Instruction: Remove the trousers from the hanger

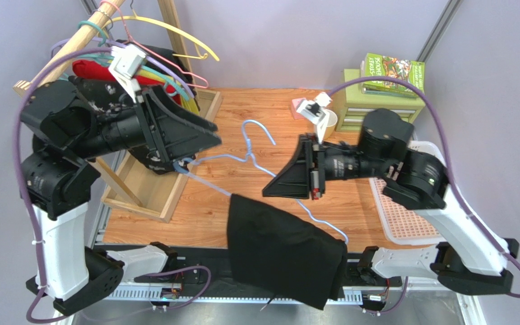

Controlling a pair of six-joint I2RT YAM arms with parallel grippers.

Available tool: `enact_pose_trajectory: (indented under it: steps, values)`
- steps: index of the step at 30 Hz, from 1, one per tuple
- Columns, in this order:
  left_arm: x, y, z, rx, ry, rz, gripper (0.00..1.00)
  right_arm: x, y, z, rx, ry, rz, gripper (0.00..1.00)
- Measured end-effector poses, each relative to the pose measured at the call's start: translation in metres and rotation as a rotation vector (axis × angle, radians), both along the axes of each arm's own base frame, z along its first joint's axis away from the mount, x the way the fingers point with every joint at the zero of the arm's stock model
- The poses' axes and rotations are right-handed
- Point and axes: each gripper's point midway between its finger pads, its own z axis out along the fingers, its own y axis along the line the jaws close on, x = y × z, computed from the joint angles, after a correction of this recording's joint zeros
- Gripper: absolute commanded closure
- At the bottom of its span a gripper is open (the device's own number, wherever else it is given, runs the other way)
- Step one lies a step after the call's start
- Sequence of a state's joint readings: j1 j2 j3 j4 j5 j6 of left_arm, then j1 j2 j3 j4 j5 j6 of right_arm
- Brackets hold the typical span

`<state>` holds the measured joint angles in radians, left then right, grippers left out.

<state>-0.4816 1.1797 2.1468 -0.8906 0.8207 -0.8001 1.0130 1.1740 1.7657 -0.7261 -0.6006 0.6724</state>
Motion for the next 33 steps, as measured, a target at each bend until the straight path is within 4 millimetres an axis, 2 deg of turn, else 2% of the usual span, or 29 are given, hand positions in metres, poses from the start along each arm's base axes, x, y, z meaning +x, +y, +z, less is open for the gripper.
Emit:
enact_pose_trajectory:
  steps: [2, 4, 5, 9, 13, 16, 19, 21, 24, 27, 29, 33]
  values:
    - [0.018, 0.009, 0.005, 0.015, -0.057, 0.143, 0.07, 0.008, -0.016, -0.003, -0.017, -0.005, -0.110, 1.00]
    - [0.027, 0.021, 0.005, 0.029, -0.086, 0.248, 0.11, 0.020, -0.034, -0.005, -0.026, -0.015, -0.241, 1.00]
    - [0.031, 0.025, 0.004, 0.034, -0.096, 0.284, 0.16, 0.027, -0.042, -0.006, -0.028, -0.021, -0.305, 1.00]
    - [0.025, 0.026, 0.000, 0.040, -0.103, 0.277, 0.23, 0.064, -0.074, -0.018, -0.075, -0.031, -0.593, 1.00]
    - [0.014, -0.001, -0.013, 0.077, -0.104, 0.151, 0.23, 0.103, -0.095, -0.030, -0.155, -0.023, -0.843, 1.00]
    - [0.008, -0.029, -0.033, 0.142, -0.118, 0.077, 0.23, 0.126, -0.102, -0.033, -0.216, -0.025, -0.974, 1.00]
    - [0.001, -0.056, -0.060, 0.226, -0.150, 0.034, 0.23, 0.150, -0.098, -0.032, -0.262, -0.044, -1.076, 1.00]
    - [-0.001, -0.069, -0.080, 0.280, -0.163, 0.017, 0.22, 0.159, -0.095, -0.032, -0.283, -0.059, -1.107, 1.00]
    - [0.005, -0.075, -0.096, 0.325, -0.167, 0.036, 0.22, 0.168, -0.092, -0.029, -0.303, -0.087, -1.130, 1.00]
    - [0.007, -0.078, -0.088, 0.301, -0.173, 0.044, 0.26, 0.168, -0.093, -0.028, -0.308, -0.108, -1.132, 1.00]
    - [0.004, -0.083, -0.072, 0.245, -0.170, 0.030, 0.33, 0.167, -0.095, -0.028, -0.298, -0.121, -1.127, 1.00]
    - [0.007, -0.091, -0.045, 0.116, -0.134, -0.002, 0.29, 0.164, -0.100, -0.027, -0.269, -0.116, -1.131, 1.00]
